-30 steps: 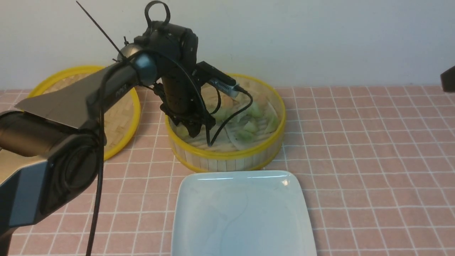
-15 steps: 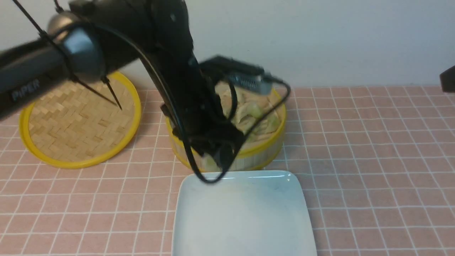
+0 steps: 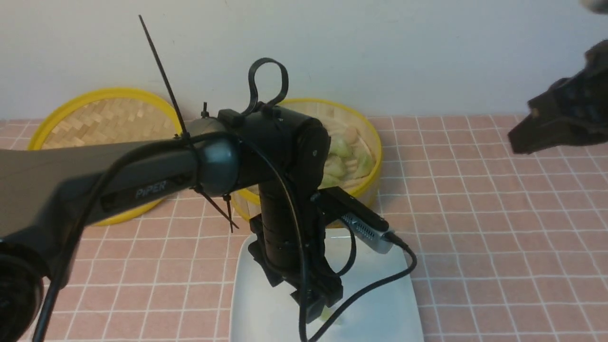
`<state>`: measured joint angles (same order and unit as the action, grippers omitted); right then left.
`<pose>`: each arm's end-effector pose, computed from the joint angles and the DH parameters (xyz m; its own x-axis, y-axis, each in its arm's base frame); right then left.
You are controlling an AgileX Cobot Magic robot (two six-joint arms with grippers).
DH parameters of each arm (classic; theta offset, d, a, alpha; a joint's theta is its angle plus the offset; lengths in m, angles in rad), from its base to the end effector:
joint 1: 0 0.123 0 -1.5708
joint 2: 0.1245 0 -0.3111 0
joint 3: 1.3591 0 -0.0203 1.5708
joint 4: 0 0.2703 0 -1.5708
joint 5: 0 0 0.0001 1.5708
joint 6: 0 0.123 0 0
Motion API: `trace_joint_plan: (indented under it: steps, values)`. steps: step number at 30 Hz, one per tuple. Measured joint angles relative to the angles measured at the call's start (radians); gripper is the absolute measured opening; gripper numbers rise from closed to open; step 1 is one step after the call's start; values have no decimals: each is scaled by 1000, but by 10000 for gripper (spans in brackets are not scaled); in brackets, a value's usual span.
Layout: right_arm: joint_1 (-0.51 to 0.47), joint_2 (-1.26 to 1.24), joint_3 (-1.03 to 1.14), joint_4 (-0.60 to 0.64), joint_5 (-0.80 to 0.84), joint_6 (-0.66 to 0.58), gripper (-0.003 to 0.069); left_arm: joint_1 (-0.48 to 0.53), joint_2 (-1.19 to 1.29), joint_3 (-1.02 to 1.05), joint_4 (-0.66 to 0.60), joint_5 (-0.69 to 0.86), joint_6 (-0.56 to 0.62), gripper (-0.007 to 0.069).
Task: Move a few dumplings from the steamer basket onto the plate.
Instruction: Use the left arm to put the dumpling into the plate, then use the right arm to grab a dumpling from inside the steamer
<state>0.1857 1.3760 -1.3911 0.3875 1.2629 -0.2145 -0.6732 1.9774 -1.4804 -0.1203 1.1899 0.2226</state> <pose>0.2798 0.0976 0.3769 -0.8590 -0.2481 -0.4478 -0.4009 0.8700 0.2872 0.3122 -0.2665 0.1800 -0.6601 0.7511 0.0063 0.7457 0.6564 -0.1143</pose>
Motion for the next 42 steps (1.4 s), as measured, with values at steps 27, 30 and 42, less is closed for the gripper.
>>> trace_joint_plan:
  steps: [27,30,42]
  values:
    - [294,1011,-784,-215,-141,17,454,413,-862,326,81,59,-189,-6]
    - [300,1044,-784,-261,-207,55,475,413,-906,330,94,60,-190,-6]
    - [302,1067,-786,-292,-277,140,204,413,-963,331,104,62,-190,-6]
